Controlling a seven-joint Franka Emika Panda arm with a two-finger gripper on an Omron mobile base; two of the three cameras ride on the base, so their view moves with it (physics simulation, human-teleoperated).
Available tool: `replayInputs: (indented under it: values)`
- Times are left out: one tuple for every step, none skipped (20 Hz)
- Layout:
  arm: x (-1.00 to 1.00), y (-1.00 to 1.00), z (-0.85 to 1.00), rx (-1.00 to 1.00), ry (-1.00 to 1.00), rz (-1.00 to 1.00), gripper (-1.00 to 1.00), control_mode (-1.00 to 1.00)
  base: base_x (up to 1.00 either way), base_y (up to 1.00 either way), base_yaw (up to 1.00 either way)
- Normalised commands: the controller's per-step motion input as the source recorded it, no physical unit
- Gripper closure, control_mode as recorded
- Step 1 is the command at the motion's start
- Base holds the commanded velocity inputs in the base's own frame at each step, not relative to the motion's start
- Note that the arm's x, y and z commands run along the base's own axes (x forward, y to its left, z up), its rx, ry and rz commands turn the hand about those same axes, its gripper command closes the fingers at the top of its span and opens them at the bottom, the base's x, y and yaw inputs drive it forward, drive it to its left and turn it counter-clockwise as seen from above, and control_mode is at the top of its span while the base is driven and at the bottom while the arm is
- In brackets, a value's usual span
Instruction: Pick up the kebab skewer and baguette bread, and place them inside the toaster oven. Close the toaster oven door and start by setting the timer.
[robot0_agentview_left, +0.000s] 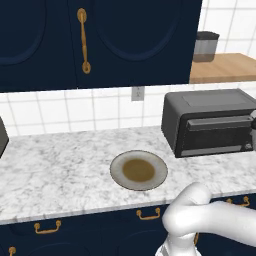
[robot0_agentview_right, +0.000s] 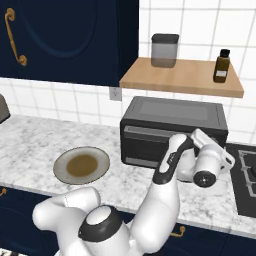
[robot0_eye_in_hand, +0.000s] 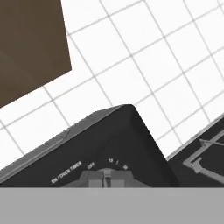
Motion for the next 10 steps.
replayInputs:
  values:
    - [0.29,0.21,-1.0,0.24,0.0,0.0,1.0,-1.0,0.0,0.0,0.0]
    - [0.29,0.24,-1.0,0.24,0.0,0.0,1.0,-1.0,0.0,0.0,0.0]
    - [0.26,0.29,-1.0,0.24,-0.02,0.0,1.0,-1.0,0.0,0.0,0.0]
    - [0.24,0.3,-1.0,0.23,-0.02,0.0,1.0,-1.0,0.0,0.0,0.0]
    - [0.24,0.33,-1.0,0.23,-0.02,0.0,1.0,-1.0,0.0,0.0,0.0]
    - [0.22,0.33,-1.0,0.23,-0.02,0.0,1.0,-1.0,0.0,0.0,0.0]
    - [0.21,0.34,-1.0,0.22,-0.02,0.0,1.0,-1.0,0.0,0.0,0.0]
    - [0.21,0.34,-1.0,0.22,-0.01,0.0,1.0,-1.0,0.0,0.0,0.0]
    - [0.2,0.32,-1.0,0.22,-0.01,0.0,1.0,-1.0,0.0,0.0,0.0]
    - [0.21,0.34,-1.0,0.22,-0.01,0.0,1.0,-1.0,0.0,0.0,0.0]
